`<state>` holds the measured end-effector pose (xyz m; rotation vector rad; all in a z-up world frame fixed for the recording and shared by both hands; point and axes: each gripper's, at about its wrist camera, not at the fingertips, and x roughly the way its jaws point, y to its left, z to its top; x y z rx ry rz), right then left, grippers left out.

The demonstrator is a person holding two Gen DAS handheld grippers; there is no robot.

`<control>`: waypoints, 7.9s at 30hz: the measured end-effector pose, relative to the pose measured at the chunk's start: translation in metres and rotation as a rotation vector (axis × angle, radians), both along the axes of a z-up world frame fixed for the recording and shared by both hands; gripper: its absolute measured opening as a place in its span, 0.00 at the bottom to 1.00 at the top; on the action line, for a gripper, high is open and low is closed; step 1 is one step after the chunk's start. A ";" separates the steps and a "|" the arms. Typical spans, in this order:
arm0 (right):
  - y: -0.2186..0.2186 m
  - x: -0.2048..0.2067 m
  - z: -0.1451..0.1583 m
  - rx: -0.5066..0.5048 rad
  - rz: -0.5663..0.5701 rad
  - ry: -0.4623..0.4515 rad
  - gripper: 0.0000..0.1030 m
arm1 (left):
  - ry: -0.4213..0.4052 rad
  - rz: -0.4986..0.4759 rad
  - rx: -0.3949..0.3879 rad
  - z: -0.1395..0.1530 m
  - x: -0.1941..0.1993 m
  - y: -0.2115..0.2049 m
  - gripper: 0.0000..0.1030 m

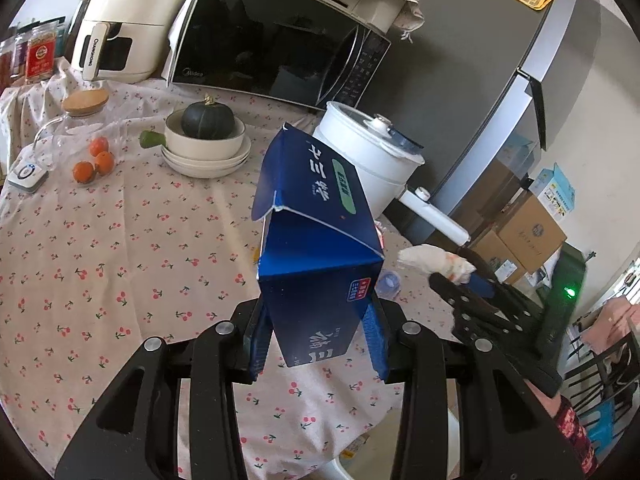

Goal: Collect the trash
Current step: 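Carry the blue carton to the white bin and open the left gripper, then grasp the orange peel with the left gripper while the right approaches the water bottle, then grasp the clear water bottle with the right gripper while the left carries the peel toward the bin, then open the right gripper over the white bin while the left releases the orange peel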

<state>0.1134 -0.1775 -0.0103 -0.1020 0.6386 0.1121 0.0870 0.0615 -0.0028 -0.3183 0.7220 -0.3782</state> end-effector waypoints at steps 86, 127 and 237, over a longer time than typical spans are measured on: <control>-0.072 -0.075 -0.024 0.022 -0.432 0.136 0.93 | 0.054 -0.177 0.096 -0.015 0.015 -0.049 0.92; -0.093 -0.050 -0.048 0.168 -0.452 0.241 0.93 | 0.252 -0.257 0.241 -0.114 0.104 -0.076 0.52; -0.100 -0.157 -0.015 -0.031 -0.455 0.020 0.85 | -0.001 -0.486 0.081 -0.015 -0.060 -0.134 0.22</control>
